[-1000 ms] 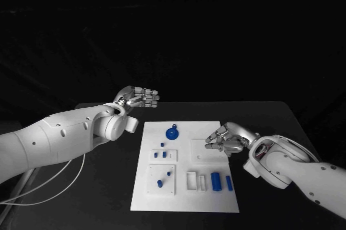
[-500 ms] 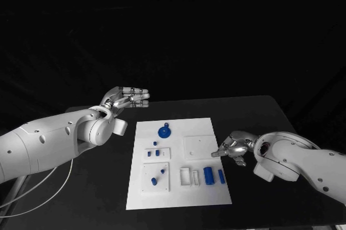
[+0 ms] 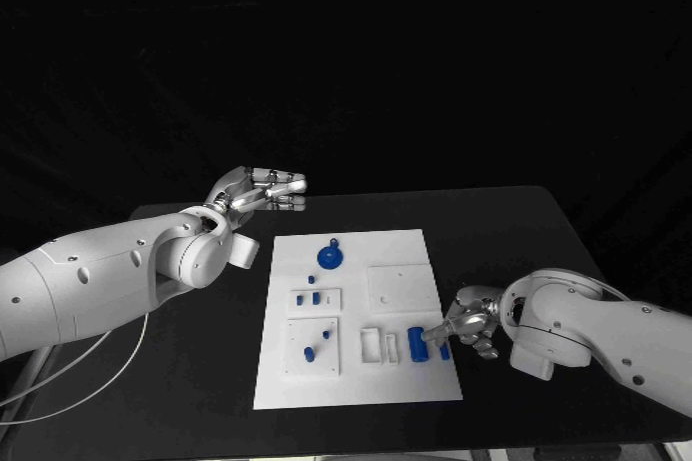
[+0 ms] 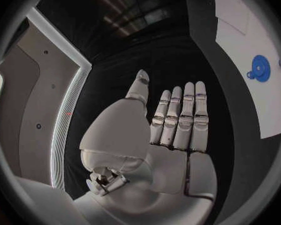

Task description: Assemble the parts on the task board

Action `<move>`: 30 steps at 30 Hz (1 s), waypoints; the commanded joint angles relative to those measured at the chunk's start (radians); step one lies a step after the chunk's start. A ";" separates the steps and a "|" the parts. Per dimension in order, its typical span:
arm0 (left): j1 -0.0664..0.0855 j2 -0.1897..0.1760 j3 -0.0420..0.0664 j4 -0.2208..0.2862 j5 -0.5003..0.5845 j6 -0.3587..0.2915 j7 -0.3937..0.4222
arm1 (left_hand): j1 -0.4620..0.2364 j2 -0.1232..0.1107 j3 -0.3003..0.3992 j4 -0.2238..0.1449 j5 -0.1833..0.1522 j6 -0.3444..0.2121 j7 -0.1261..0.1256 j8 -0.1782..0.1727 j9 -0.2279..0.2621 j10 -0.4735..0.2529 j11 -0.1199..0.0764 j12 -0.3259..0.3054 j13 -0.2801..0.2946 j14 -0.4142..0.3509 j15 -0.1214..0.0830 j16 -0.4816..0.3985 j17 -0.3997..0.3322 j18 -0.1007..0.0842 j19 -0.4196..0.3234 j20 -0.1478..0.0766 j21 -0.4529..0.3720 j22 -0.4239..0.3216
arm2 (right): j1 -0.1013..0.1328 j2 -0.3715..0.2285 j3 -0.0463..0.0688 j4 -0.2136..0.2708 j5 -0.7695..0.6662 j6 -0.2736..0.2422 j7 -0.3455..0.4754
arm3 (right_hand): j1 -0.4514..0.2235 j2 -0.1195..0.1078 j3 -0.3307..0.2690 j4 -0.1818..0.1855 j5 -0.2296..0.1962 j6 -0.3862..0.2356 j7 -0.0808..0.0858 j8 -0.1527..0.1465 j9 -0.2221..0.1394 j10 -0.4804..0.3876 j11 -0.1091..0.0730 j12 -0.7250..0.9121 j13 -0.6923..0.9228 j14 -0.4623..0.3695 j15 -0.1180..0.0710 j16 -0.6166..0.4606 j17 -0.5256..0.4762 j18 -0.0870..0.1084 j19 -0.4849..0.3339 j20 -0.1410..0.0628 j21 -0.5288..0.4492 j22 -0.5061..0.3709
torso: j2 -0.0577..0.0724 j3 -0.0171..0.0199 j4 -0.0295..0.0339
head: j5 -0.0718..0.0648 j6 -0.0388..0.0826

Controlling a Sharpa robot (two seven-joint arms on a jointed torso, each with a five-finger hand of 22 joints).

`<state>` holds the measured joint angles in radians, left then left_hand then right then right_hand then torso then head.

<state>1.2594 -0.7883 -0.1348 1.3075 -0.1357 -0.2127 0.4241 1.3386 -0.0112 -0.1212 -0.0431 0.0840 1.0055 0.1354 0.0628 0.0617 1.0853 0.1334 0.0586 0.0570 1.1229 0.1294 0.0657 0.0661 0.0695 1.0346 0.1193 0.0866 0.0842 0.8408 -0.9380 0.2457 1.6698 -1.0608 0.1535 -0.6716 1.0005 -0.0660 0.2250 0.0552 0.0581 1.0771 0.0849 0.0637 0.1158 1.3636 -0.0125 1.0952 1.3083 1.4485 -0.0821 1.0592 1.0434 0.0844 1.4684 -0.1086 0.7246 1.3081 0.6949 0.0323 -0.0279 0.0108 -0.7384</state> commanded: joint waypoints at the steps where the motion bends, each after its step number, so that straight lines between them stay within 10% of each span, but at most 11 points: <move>1: -0.001 0.000 0.000 0.007 -0.018 0.023 0.012 | -0.002 -0.008 0.002 0.007 -0.003 -0.004 0.001 0.000 0.001 -0.004 -0.007 0.003 0.001 0.005 0.003 -0.004 0.001 -0.005 0.004 0.001 -0.002 -0.002 | 0.000 0.012 -0.008 -0.011 -0.031 0.060 -0.056 | -0.009 -0.004 0.000 -0.006 -0.005 -0.003 0.000 0.000 0.000 0.007 0.000 -0.005 0.028 0.003 0.001 0.003 0.001 0.002 0.045 0.006 0.002 0.023 | -0.001 -0.0038 0.0012 | 0.012 -0.004; 12: 0.000 0.001 0.000 0.017 -0.025 0.025 0.005 | -0.019 -0.009 -0.001 0.022 -0.004 -0.005 0.003 0.000 0.001 0.030 -0.009 0.003 0.002 0.001 0.004 -0.004 0.001 -0.007 0.003 0.001 -0.002 -0.004 | 0.000 0.077 -0.037 -0.053 -0.055 0.017 -0.058 | -0.008 -0.004 0.006 -0.027 0.000 -0.023 0.006 0.000 -0.004 0.003 0.003 -0.012 0.030 0.003 0.004 -0.006 0.004 0.002 0.047 0.008 0.007 0.037 | 0.000 -0.0027 0.0015 | 0.022 -0.015; 30: 0.000 0.006 0.000 0.020 -0.024 0.037 -0.008 | -0.025 -0.012 0.007 0.035 -0.007 -0.030 0.015 -0.001 0.000 0.019 0.001 0.003 0.001 -0.005 0.006 -0.004 0.001 -0.004 0.003 0.003 -0.002 -0.005 | 0.000 0.128 -0.051 -0.108 -0.096 -0.025 -0.058 | -0.007 -0.023 0.014 -0.008 -0.002 -0.042 0.011 0.000 -0.002 -0.003 0.007 -0.017 0.028 0.004 0.006 -0.010 0.009 0.006 0.048 0.011 -0.001 0.051 | 0.000 -0.0038 -0.0002 | 0.035 -0.014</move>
<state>1.2593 -0.7851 -0.1357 1.3245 -0.1556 -0.1962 0.4160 1.3221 -0.0198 -0.1129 -0.0134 0.0803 0.9821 0.1515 0.0628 0.0615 1.1095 0.1290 0.0586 0.0574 1.1196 0.1317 0.0657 0.0661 0.0695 1.0346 0.1194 0.0866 0.0798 0.8412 -0.8125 0.1958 1.5641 -1.1317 0.1435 -0.6957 0.9944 -0.0844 0.2404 0.0473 0.0581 1.0422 0.0946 0.0674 0.1157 1.3634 -0.0124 1.0839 1.3080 1.4489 -0.0818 1.0542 1.0530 0.0842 1.4647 -0.1050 0.7270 1.3077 0.6945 0.0291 -0.0274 0.0449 -0.7523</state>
